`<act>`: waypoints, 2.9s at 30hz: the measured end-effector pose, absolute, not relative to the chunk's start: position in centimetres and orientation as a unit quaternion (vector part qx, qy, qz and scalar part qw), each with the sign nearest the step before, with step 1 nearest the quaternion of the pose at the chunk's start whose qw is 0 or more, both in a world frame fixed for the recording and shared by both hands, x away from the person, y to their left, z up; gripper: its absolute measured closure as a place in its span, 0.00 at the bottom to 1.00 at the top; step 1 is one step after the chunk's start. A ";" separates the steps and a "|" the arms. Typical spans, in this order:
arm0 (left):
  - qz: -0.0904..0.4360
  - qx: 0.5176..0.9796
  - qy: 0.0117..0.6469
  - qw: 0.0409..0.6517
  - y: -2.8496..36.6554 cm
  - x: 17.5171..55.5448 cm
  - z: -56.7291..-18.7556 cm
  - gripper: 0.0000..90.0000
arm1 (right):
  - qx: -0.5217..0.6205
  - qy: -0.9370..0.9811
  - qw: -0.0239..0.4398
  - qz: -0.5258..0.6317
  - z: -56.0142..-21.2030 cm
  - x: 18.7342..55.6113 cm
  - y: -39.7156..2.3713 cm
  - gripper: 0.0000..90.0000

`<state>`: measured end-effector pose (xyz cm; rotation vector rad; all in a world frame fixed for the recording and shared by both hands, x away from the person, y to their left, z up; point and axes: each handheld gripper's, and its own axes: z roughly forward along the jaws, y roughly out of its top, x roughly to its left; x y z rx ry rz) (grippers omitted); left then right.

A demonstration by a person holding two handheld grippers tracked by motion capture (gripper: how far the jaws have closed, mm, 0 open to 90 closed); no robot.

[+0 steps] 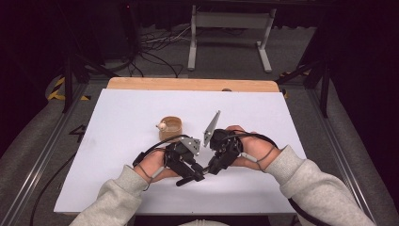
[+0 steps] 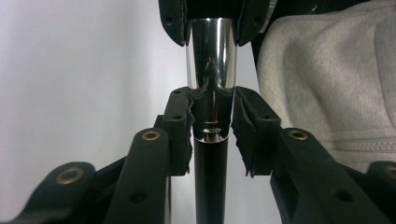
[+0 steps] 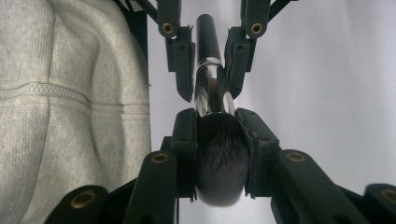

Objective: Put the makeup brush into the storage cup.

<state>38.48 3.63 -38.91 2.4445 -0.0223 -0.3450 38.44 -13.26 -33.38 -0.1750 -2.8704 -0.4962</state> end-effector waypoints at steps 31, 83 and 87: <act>-0.105 0.941 -0.004 0.322 3.7 38.3 -38.6 0.80 | -0.056 -0.974 0.096 -0.196 -33.4 38.2 -13.5 0.63; -0.060 0.914 0.056 0.398 6.8 40.0 -36.3 0.80 | -0.246 -0.772 -0.164 -0.562 -36.3 35.6 -26.6 0.01; -0.053 0.905 0.065 0.416 7.4 40.4 -35.7 0.80 | -0.251 -0.767 -0.173 -0.565 -36.5 35.4 -27.3 0.01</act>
